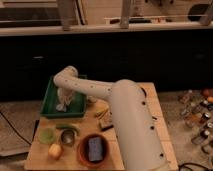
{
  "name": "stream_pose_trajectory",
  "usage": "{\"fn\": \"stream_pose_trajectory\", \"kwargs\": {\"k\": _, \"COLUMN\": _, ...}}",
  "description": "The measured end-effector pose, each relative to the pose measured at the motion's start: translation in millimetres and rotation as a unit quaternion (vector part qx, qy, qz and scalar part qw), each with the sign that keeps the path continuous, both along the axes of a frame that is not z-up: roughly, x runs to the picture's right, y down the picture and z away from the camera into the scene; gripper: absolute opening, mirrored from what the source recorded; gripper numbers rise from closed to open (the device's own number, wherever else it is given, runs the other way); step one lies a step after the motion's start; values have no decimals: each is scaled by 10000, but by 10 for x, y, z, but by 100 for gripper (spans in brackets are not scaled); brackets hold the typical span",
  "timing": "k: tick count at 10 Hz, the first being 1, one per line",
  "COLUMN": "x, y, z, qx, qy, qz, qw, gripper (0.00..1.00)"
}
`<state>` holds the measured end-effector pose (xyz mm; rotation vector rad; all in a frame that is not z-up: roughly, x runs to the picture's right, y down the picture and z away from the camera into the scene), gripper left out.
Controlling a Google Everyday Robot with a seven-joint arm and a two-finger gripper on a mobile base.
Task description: Wipe tray with towel
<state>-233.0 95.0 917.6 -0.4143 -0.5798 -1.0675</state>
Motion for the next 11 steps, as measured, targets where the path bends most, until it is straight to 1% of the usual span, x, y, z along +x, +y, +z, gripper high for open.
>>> {"fn": "stream_pose_trajectory", "kwargs": {"k": 1, "x": 180, "y": 36, "z": 37, "qx": -70, "qy": 191, "qz": 57, "qw": 9998, "gripper": 0}}
{"fn": "stream_pose_trajectory", "kwargs": {"k": 2, "x": 257, "y": 47, "z": 70, "qx": -95, "qy": 321, "qz": 118, "qw": 9994, "gripper": 0}}
{"fn": "stream_pose_trajectory", "kwargs": {"k": 4, "x": 319, "y": -26, "z": 114, "qx": -14, "qy": 540, "qz": 249, "qw": 9982, "gripper": 0}}
{"fn": "stream_pose_trajectory", "kwargs": {"k": 5, "x": 348, "y": -142, "z": 171, "qx": 134, "qy": 696, "qz": 363, "qw": 9968, "gripper": 0}}
{"fn": "stream_pose_trajectory", "kwargs": {"k": 7, "x": 340, "y": -318, "z": 274, "qx": 317, "qy": 870, "qz": 526, "qw": 9943, "gripper": 0}}
{"fn": "stream_pose_trajectory", "kwargs": {"k": 8, "x": 318, "y": -407, "z": 337, "qx": 386, "qy": 911, "qz": 602, "qw": 9933, "gripper": 0}}
{"fn": "stream_pose_trajectory", "kwargs": {"k": 9, "x": 270, "y": -461, "z": 370, "qx": 428, "qy": 903, "qz": 632, "qw": 9930, "gripper": 0}}
{"fn": "stream_pose_trajectory", "kwargs": {"k": 10, "x": 197, "y": -476, "z": 375, "qx": 458, "qy": 838, "qz": 600, "qw": 9936, "gripper": 0}}
{"fn": "stream_pose_trajectory", "kwargs": {"k": 11, "x": 32, "y": -454, "z": 343, "qx": 474, "qy": 649, "qz": 499, "qw": 9955, "gripper": 0}}
